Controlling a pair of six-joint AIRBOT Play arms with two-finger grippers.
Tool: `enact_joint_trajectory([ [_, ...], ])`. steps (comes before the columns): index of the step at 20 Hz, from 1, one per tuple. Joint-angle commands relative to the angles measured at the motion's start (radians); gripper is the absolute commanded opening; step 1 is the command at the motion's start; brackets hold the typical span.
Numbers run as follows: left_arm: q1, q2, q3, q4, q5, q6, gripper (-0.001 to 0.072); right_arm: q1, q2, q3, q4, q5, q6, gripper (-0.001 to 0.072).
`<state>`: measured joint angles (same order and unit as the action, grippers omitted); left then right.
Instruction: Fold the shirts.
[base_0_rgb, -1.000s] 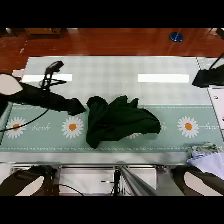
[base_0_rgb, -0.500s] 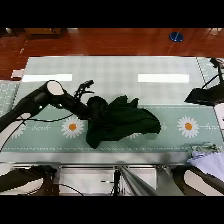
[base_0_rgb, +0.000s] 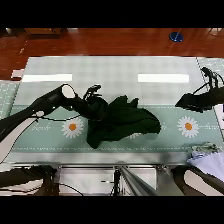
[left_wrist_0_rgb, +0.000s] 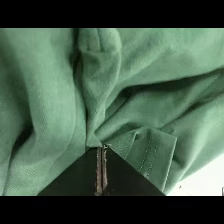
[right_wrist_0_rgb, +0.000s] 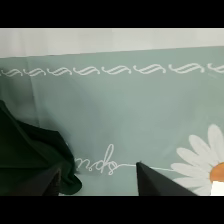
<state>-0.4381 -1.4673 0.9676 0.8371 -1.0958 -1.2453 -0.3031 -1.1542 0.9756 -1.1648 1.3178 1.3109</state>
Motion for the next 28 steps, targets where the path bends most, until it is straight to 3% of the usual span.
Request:
enact_joint_trajectory([
  [1,-0.003,-0.010,0.028,0.008,-0.032,0.007,0.0023,0.000,0.001,-0.008,-0.002,0.002,-0.021,0.0542],
  [9,-0.003,0.143,0.135,0.157,-0.126,0.002,0.0021,0.000,-0.009,-0.016,-0.012,-0.001,-0.050,0.0532],
  [11,-0.003,0.195,0.143,0.205,-0.148,-0.021,0.0021,0.000,-0.009,-0.059,0.034,-0.005,-0.069,0.0533],
  [14,-0.003,0.279,0.144,0.319,-0.193,-0.062,0.0020,0.000,-0.009,-0.180,0.127,-0.003,-0.149,0.0594],
  [17,-0.003,0.340,0.143,0.422,-0.254,-0.096,0.0020,0.000,-0.009,-0.289,0.171,-0.055,-0.173,0.0594],
  [21,-0.003,0.382,0.144,0.469,-0.278,-0.114,0.0020,0.044,-0.009,-0.401,0.346,-0.167,-0.222,0.0590],
  [22,-0.002,0.387,0.145,0.477,-0.278,-0.122,0.0020,0.085,-0.009,-0.416,0.364,-0.197,-0.225,0.0571],
  [23,0.004,0.389,0.145,0.479,-0.278,-0.122,0.0020,0.134,-0.009,-0.424,0.361,-0.231,-0.224,0.0486],
  [27,0.060,0.391,0.161,0.480,-0.279,-0.129,0.0020,0.286,-0.008,-0.422,0.383,-0.393,-0.203,0.0031],
  [28,0.079,0.396,0.171,0.481,-0.279,-0.129,0.0020,0.287,-0.008,-0.414,0.397,-0.390,-0.201,0.0030],
])
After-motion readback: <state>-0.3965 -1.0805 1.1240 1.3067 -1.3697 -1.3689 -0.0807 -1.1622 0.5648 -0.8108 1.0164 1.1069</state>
